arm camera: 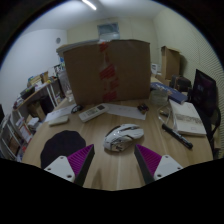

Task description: Arrange mouse

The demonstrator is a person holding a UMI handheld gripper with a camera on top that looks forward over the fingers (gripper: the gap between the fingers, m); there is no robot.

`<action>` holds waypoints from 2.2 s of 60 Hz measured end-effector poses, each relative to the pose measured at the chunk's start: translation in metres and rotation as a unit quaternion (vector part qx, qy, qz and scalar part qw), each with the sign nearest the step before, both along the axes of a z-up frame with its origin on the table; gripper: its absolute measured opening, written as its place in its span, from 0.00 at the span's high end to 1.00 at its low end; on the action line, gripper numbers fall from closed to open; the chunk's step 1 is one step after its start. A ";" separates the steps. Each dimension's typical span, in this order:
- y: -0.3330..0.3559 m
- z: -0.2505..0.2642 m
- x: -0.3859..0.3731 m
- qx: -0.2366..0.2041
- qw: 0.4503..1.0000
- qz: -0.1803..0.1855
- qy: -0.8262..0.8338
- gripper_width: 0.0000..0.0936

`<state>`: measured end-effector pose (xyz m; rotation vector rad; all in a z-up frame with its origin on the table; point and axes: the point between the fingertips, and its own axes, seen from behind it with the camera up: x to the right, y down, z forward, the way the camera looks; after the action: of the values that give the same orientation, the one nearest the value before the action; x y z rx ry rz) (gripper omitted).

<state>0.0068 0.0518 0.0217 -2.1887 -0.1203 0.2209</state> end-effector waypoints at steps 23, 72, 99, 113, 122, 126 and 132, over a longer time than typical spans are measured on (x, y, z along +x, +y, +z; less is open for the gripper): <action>0.084 -0.036 -0.010 0.006 0.996 -0.072 -0.045 0.10; 0.063 0.094 -0.062 0.029 0.999 -0.024 0.007 0.57; -0.016 -0.037 -0.158 -0.043 0.997 -0.042 -0.053 0.56; -0.027 -0.037 -0.159 -0.107 0.990 -0.069 -0.054 0.15; -0.056 0.002 -0.173 -0.103 0.992 -0.075 -0.024 0.10; -0.077 0.021 -0.177 -0.098 0.992 -0.073 -0.026 0.10; -0.113 0.043 -0.191 -0.104 0.992 -0.074 -0.008 0.10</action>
<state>-0.1841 -0.0610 0.0651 -2.3946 0.0578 0.1366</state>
